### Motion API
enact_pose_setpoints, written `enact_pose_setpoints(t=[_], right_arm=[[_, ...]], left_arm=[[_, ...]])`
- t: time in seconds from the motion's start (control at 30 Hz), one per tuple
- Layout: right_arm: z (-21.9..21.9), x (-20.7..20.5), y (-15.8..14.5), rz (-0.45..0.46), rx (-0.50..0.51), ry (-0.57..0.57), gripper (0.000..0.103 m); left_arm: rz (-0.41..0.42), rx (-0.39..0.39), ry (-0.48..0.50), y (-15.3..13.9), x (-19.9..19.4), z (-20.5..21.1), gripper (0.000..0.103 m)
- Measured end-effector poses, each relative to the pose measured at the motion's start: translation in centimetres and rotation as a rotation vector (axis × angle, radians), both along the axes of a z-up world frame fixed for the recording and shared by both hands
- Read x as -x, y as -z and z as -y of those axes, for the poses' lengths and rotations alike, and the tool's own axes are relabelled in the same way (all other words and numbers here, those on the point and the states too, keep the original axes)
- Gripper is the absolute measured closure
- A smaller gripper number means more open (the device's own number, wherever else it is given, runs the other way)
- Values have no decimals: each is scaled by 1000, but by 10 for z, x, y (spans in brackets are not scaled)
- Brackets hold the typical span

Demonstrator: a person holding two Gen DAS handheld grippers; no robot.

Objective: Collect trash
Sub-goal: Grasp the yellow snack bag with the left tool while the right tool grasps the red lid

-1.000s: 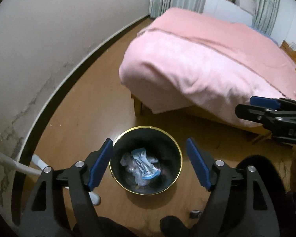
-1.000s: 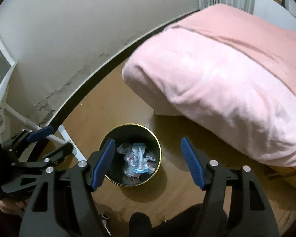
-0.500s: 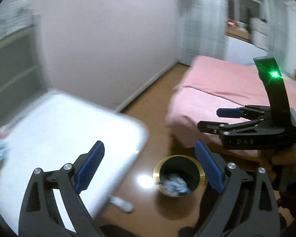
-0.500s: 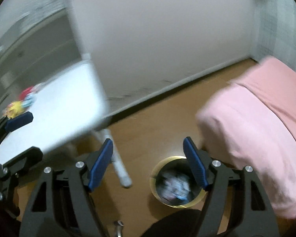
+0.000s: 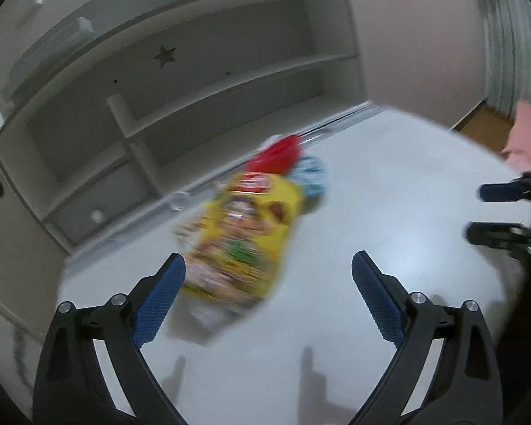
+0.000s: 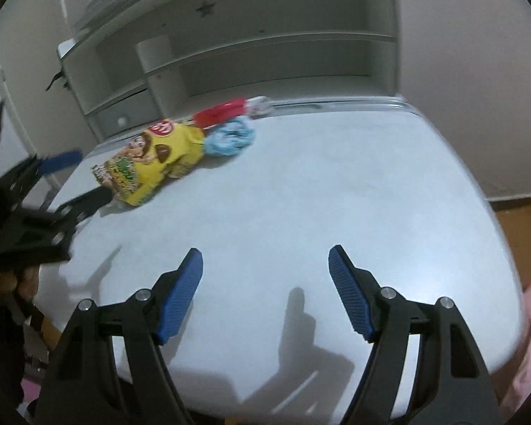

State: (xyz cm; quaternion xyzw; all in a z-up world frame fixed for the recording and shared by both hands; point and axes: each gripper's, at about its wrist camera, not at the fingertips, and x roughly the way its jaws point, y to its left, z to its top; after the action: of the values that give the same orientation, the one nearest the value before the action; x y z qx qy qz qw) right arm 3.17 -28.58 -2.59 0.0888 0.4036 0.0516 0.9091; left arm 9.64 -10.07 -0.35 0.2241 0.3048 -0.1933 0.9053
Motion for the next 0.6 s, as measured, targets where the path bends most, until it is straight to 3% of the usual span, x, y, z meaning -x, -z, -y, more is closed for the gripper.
enact_pose_setpoints(t=[0.17,0.37,0.53,0.57,0.6], right_arm=[[-12,-26,8,-21,-3,-22,32],[-12,-47,12,-42,25,-45,32],[-18,-73,8,-44,31,-74,32],[-19,-79,5,-44,30,-83,32],[-21,-87,2,-44,30,-94,32]], left_arm=[[-14,-104,20,21,-53,19,10],[-44,-129,17,44,-82,30,11],[-41,-88,-2,40,-82,25,37],[-43,-69,-8,34,-81,21,46],[-42,-56,-15,29,-79,18,47]])
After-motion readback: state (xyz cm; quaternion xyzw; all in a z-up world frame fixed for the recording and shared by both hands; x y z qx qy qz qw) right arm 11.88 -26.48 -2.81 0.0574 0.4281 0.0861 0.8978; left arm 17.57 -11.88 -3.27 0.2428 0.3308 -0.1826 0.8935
